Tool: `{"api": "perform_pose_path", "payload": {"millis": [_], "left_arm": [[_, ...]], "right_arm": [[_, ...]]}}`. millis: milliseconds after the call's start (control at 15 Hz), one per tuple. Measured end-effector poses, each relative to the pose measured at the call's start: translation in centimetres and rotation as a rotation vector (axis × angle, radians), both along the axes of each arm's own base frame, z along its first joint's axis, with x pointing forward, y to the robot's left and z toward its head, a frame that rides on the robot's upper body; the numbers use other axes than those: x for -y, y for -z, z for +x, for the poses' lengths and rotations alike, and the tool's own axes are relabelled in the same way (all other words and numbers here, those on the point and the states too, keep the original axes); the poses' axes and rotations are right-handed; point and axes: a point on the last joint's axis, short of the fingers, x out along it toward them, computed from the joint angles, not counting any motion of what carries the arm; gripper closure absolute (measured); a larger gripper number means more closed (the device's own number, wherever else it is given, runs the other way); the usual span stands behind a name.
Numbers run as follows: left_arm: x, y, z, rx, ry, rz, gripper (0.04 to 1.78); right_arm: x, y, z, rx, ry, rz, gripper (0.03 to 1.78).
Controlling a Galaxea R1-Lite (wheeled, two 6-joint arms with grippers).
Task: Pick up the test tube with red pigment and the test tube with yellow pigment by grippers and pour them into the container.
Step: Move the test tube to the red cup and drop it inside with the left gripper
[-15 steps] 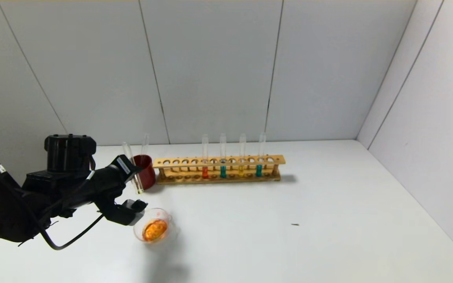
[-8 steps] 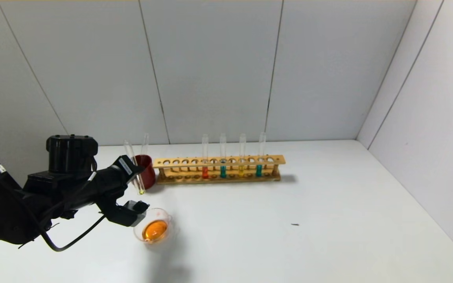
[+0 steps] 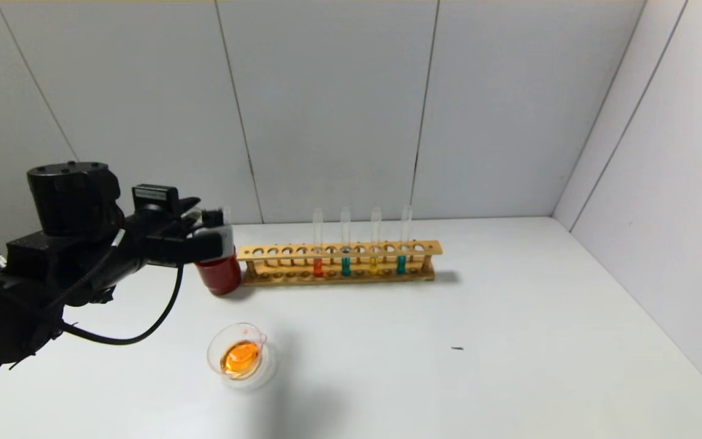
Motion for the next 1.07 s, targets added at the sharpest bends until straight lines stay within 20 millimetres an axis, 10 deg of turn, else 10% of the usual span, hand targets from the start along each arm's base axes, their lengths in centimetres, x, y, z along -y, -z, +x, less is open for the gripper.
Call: {"api": "perform_pose_path", "payload": {"millis": [600,1067], "left_arm": [[0.2,-2.2,2.6,-0.167,-0.262,-1.184,1.51],[-2.3,0.0,6.2,-0.119,-0.356,-1.482,1.51]], "right_arm": [[0.0,0.0,0.0,0.000,0.000,0.000,0.06],[0.0,0.0,0.0,0.000,0.000,0.000,0.06]]}}
